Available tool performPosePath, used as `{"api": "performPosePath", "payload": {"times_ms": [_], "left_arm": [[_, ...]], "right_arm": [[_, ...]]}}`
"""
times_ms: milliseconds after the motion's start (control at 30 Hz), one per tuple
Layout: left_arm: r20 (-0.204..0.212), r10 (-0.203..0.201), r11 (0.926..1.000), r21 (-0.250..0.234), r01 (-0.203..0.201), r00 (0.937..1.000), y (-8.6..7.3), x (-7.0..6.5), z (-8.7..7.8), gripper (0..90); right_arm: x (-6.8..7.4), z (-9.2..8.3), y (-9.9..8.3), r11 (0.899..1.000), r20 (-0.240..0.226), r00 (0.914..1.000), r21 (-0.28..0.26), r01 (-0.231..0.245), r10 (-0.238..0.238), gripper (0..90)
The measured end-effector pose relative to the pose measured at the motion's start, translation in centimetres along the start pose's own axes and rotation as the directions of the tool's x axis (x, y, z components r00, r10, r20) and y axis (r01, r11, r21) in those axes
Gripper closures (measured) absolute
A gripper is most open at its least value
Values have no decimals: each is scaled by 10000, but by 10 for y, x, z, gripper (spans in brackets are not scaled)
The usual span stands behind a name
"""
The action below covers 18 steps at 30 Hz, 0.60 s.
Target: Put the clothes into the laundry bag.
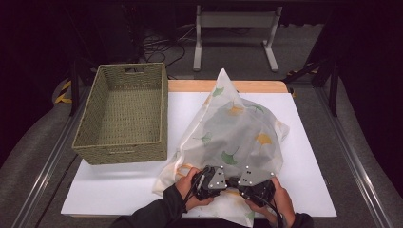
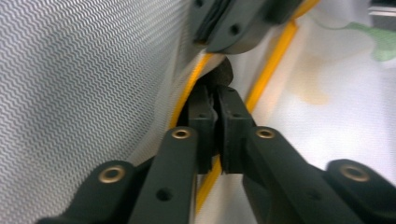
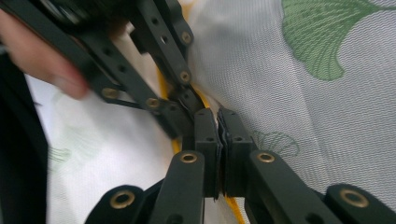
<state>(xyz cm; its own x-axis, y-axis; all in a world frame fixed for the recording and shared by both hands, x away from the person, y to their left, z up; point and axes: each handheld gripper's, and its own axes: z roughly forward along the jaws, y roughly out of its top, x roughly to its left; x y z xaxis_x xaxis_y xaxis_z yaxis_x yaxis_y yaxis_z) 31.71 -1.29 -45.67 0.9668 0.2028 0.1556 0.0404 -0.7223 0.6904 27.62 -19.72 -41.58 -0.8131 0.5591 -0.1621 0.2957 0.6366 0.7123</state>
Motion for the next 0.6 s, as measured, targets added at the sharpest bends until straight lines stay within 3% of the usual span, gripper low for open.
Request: {"api": "performPosePath", "payload": {"times_ms": [67, 100, 133, 167, 233, 333, 433, 500, 600], "left_arm": [[-398, -254, 9997, 33, 256, 9989, -2, 3, -1, 878], [-398, -254, 9997, 33, 256, 9989, -2, 3, -1, 880], [-938, -393, 9992, 67, 401, 9948, -3, 7, -2, 883], [-1116, -506, 9985, 131, 524, 9925, -5, 11, -4, 883], [-1594, -790, 9965, 138, 822, 9840, -9, 17, -5, 884], [-2161, -1398, 9894, 70, 1447, 9663, -15, 27, -7, 884], [-2420, -2096, 9771, -148, 2124, 9474, -21, 34, -10, 884], [-2101, -2452, 9694, -391, 2424, 9465, -25, 38, -12, 883], [-2079, -2517, 9677, -414, 2486, 9452, -27, 38, -14, 879]], "right_arm": [[1, -4, 1, 9996, -157, 9998, -235, -126, 122, 876], [2, -6, 2, 9993, -267, 9995, -345, -163, 154, 877], [3, -8, 2, 9990, -382, 9991, -417, -173, 157, 877], [3, -9, 3, 9986, -468, 9987, -472, -232, 210, 878], [5, -9, 3, 9984, -725, 9972, -510, -244, 207, 878], [9, -5, 3, 9991, -928, 9956, -383, -191, 155, 878], [11, -1, 2, 9994, -993, 9950, -292, -157, 127, 878], [12, 2, 1, 9998, -965, 9953, -206, -69, 49, 878], [12, 6, 0, 10000, -853, 9963, -22, 50, -51, 878]]}}
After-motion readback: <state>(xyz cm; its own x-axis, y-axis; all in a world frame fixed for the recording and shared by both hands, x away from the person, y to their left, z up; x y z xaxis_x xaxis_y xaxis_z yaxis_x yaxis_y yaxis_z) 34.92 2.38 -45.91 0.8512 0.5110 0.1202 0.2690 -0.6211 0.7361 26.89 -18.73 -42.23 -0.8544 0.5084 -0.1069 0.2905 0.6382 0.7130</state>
